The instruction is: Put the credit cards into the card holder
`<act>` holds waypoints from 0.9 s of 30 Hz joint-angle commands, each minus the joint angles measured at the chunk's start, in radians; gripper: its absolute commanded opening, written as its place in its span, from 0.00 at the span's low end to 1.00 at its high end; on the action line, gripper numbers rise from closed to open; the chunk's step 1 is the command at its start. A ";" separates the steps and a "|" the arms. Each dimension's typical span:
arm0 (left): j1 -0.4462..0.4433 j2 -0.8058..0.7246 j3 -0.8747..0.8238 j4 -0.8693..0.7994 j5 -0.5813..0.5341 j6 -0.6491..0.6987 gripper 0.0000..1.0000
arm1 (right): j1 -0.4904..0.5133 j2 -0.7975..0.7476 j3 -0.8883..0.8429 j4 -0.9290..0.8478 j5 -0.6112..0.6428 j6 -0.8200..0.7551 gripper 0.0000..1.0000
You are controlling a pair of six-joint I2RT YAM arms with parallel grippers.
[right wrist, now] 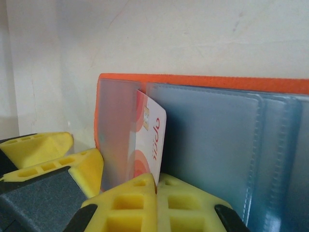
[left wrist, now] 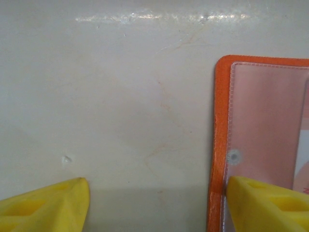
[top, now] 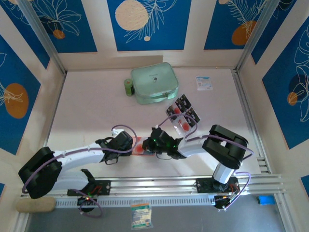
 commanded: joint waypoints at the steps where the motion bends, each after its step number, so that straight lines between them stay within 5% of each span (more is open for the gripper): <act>1: 0.008 0.012 -0.007 0.023 0.043 0.007 0.75 | -0.017 0.029 0.006 -0.120 -0.044 -0.034 0.07; 5: 0.007 0.008 -0.007 0.022 0.042 0.007 0.75 | -0.052 -0.020 0.002 -0.170 -0.076 -0.081 0.28; 8: 0.007 0.005 -0.008 0.022 0.042 0.005 0.75 | -0.078 -0.079 0.008 -0.236 -0.088 -0.131 0.34; 15: 0.008 -0.002 -0.009 0.023 0.042 0.005 0.75 | -0.101 -0.149 0.096 -0.399 -0.088 -0.255 0.28; 27: 0.008 -0.022 -0.011 0.019 0.042 0.006 0.75 | -0.080 0.003 0.238 -0.449 -0.132 -0.286 0.09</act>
